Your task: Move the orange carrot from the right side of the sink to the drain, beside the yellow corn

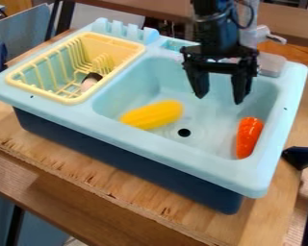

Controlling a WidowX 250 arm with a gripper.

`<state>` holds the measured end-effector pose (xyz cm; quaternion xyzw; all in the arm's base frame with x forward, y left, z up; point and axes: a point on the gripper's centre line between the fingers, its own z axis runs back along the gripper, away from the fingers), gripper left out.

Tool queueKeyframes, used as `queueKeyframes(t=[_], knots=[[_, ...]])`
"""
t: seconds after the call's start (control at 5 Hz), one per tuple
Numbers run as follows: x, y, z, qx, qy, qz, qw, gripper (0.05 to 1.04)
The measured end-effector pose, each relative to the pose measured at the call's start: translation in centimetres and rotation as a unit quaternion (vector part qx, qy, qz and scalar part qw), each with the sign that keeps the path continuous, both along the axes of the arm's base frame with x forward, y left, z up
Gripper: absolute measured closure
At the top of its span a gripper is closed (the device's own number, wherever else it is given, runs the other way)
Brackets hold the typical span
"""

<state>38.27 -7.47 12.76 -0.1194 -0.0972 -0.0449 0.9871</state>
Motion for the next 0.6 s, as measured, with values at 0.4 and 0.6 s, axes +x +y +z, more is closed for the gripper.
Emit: queueKeyframes(t=[0.4,0.6], knots=[[-0.9,-2.2,-2.4,-0.019,0.01,-0.008,0.9997,0.083],[-1.7,-2.9,-3.4,-0.019,0.023,-0.017,0.9994,0.083]])
